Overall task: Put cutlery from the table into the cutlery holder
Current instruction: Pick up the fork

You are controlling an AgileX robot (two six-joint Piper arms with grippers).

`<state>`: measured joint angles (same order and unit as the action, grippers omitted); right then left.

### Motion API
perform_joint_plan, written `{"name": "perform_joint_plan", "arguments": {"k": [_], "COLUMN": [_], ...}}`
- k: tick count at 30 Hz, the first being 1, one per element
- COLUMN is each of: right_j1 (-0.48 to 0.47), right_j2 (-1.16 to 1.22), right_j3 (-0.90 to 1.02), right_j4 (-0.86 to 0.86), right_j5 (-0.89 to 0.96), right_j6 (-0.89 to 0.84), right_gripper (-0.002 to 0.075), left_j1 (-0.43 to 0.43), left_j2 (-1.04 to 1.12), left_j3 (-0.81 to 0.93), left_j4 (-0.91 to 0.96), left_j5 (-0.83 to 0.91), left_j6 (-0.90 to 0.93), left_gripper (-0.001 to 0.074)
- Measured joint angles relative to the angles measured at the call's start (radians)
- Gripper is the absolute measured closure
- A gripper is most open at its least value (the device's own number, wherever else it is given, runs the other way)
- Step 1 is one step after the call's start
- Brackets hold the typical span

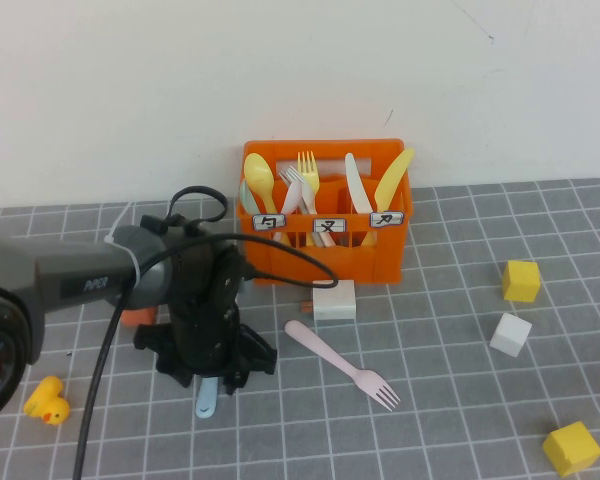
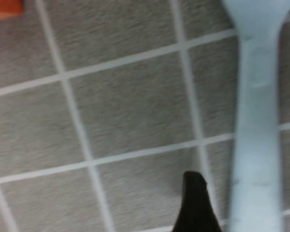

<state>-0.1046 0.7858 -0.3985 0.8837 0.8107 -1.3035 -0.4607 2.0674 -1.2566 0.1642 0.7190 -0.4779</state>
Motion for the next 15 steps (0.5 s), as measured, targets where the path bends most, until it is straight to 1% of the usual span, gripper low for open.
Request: {"name": "perform_joint_plan", "arguments": {"k": [4,8,15], "right_j1": [0.000,0.000,0.000], "right_j2": [0.000,0.000,0.000], "right_j3": [0.000,0.000,0.000], "right_j4": [0.002,0.009,0.020], "right_j5": [0.000,0.003,0.003], "right_j6": [0.000,0.000,0.000], "right_gripper": [0.0727,0.0727,0.0727], "left_j1": [0.000,0.000,0.000], "left_j2": [0.000,0.000,0.000], "left_j3": [0.000,0.000,0.000], "left_j4": [-0.064,-0.081,-0.081], "left_j5": [-0.036,-0.046,-0.056], "left_j6": [0.014,0.023,0.012], "left_gripper": [0.0314,0.0315,0.0353]}}
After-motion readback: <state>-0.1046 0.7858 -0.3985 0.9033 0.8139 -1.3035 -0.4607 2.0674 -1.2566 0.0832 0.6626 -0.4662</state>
